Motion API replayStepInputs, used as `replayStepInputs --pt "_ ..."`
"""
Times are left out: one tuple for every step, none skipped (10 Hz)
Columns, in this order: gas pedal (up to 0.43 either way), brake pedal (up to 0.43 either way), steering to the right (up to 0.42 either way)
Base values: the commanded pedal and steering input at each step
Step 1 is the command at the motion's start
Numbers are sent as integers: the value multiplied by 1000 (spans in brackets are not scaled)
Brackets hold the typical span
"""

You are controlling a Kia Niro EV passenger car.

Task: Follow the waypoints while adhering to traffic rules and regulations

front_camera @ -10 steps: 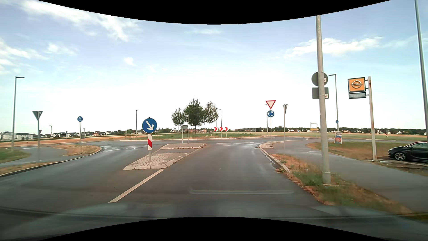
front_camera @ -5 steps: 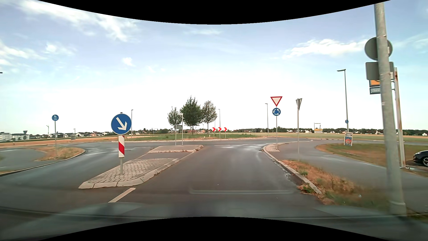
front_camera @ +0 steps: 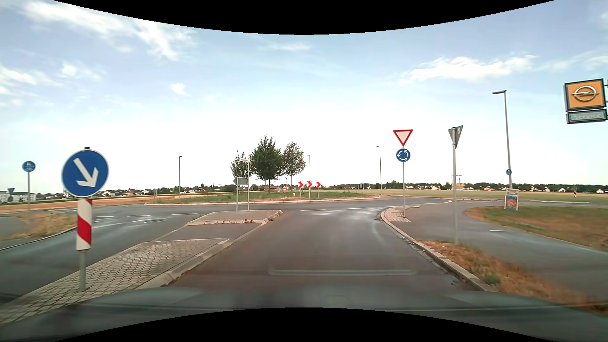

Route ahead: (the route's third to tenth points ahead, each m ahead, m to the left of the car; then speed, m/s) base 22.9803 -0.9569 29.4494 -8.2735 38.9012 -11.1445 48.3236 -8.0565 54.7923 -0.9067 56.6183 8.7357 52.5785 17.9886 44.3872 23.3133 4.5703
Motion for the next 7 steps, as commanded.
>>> replayStepInputs --pt "169 0 20" --pt "169 0 28" --pt "169 0 31" --pt "169 0 30" --pt "169 0 29" --pt "150 0 30" --pt "130 0 31"
